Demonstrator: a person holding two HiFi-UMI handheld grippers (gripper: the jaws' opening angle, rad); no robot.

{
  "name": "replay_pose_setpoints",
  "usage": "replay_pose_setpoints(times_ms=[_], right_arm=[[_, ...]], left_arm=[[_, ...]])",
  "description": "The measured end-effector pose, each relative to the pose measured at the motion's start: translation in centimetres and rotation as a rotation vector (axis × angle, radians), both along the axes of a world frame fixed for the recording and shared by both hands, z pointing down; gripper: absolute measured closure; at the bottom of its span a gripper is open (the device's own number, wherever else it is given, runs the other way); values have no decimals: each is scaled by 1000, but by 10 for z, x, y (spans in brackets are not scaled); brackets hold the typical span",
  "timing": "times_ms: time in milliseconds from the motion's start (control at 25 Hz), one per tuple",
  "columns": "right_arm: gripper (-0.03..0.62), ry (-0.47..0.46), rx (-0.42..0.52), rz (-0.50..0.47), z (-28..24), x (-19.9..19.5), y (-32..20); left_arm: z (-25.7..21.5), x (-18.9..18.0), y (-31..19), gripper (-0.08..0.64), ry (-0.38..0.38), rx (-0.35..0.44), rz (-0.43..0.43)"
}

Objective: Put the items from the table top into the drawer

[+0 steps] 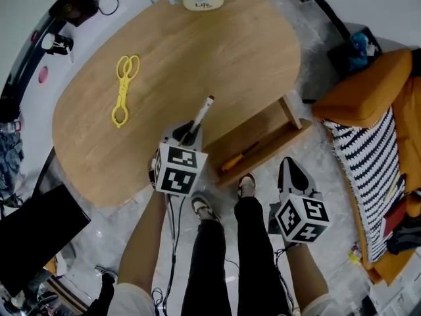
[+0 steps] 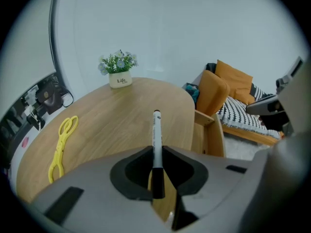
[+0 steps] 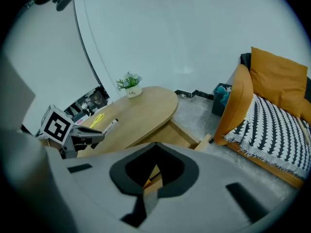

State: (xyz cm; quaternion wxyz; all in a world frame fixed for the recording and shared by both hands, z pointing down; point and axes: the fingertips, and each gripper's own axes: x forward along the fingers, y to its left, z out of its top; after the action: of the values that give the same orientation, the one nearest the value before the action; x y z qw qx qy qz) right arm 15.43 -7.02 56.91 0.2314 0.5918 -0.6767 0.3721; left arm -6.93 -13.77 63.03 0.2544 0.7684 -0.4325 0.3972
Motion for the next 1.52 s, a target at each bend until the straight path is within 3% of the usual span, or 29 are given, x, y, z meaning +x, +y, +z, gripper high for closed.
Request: replay_pose_setpoints(times_ms=[160, 640, 800, 1200, 1520], right_arm=[[600, -12, 1, 47, -3, 22, 13], [600, -14, -6, 150, 0, 90, 34], [600, -23, -12, 159, 4, 94, 35], [600, -18, -26, 93, 12, 67, 15], [600, -4, -33, -31, 15, 3, -16]], left_arm=[[-1, 34, 14, 499, 19, -17, 19], [13, 156, 39, 499, 76, -93, 223], [18, 168, 40, 423, 90, -119, 252], [14, 105, 16, 422, 67, -69, 133], [8, -23, -13, 422, 19, -37, -90]])
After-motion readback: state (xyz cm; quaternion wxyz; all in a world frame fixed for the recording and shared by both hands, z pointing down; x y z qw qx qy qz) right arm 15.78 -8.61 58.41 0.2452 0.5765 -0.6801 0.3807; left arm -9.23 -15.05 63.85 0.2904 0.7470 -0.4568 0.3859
